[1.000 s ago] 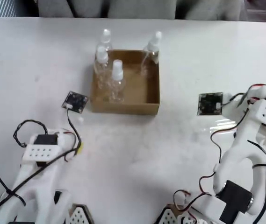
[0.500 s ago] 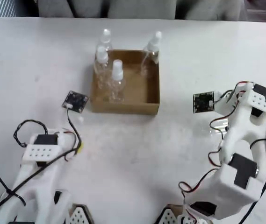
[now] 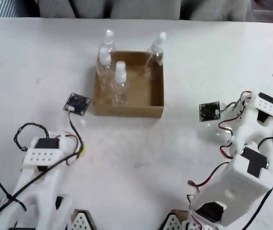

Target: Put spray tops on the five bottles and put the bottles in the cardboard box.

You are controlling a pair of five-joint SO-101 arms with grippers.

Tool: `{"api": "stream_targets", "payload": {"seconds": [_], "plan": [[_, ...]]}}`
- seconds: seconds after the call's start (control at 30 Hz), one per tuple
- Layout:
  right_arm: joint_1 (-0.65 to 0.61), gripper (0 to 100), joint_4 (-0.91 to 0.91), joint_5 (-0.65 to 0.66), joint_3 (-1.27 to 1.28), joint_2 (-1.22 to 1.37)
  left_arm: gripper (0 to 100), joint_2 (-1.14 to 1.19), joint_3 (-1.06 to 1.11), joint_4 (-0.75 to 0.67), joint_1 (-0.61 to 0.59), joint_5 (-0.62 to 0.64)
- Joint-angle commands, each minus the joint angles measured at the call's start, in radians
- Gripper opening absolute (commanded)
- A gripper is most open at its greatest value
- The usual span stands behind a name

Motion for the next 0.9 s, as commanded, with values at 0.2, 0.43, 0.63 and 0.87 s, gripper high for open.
{"api": "stream_targets", "payload": {"seconds": [0.2,0.43,0.63,0.87], "plan": [[0.101,6.0,-0.001,-0.394,-0.138,-0.016,5,-0.03,-0.006,-0.014,0.01,0.002],[0.252,2.2,0.05,-1.142,-0.222,-0.015,5,-0.03,-0.006,-0.014,0.01,0.002],[0.392,2.2,0.176,-1.481,-0.221,-0.007,5,-0.03,-0.006,-0.014,0.01,0.002],[0.455,7.8,0.182,-1.464,-0.221,-0.007,5,-0.03,-0.006,-0.012,0.004,0.002]]}}
